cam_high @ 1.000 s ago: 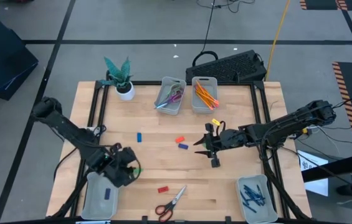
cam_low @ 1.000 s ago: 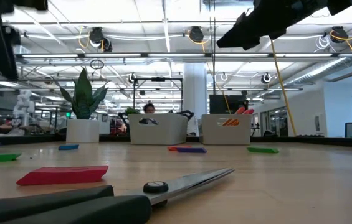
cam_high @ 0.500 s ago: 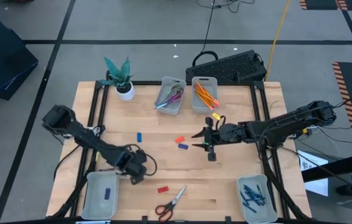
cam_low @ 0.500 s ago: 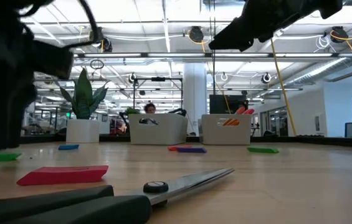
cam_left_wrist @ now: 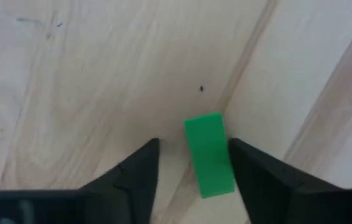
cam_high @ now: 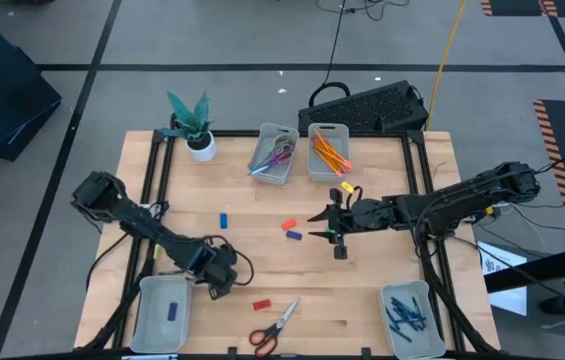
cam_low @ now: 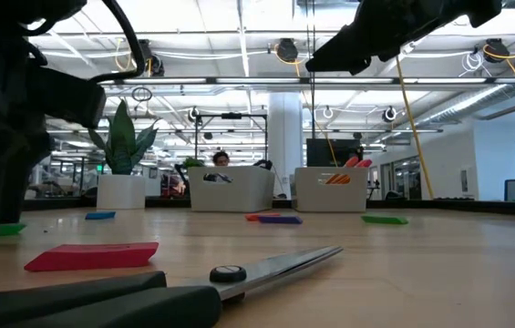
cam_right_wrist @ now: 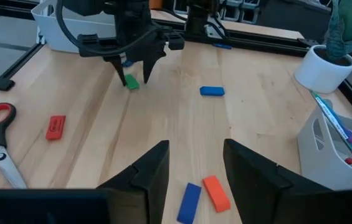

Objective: Sort crayons/erasers/pens/pencils in bins
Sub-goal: Put the green eraser into the bottom left bin

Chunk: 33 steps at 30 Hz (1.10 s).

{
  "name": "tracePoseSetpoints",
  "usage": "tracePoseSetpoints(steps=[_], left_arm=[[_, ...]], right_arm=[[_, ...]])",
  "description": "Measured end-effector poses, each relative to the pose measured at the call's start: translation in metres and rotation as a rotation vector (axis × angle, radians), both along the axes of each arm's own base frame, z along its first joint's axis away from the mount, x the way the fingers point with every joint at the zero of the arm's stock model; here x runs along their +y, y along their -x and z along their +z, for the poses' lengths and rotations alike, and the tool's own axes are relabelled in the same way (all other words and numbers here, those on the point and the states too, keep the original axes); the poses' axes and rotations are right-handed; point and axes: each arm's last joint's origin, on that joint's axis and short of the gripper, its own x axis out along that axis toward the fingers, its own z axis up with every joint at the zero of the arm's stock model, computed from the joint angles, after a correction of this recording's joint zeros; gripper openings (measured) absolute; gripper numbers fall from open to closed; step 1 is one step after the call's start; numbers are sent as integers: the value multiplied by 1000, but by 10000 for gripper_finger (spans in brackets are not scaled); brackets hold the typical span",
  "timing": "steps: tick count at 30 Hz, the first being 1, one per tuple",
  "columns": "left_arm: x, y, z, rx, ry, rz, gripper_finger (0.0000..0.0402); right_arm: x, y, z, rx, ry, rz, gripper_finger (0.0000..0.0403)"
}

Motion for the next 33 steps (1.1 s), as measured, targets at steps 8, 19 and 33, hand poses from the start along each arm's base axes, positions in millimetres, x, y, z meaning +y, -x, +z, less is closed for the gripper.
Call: tracePoseSetpoints(steps=[8, 19, 33], left_arm=[[4, 2, -2, 33, -1, 68, 46], [-11, -8, 74, 11, 58, 22, 28], [-38, -4, 86, -20, 67, 257, 81]], right_arm=[[1, 0, 0, 1, -22, -3, 146], [1, 0, 1, -8, 2, 7, 146], [1, 0, 0, 0, 2, 5, 146]])
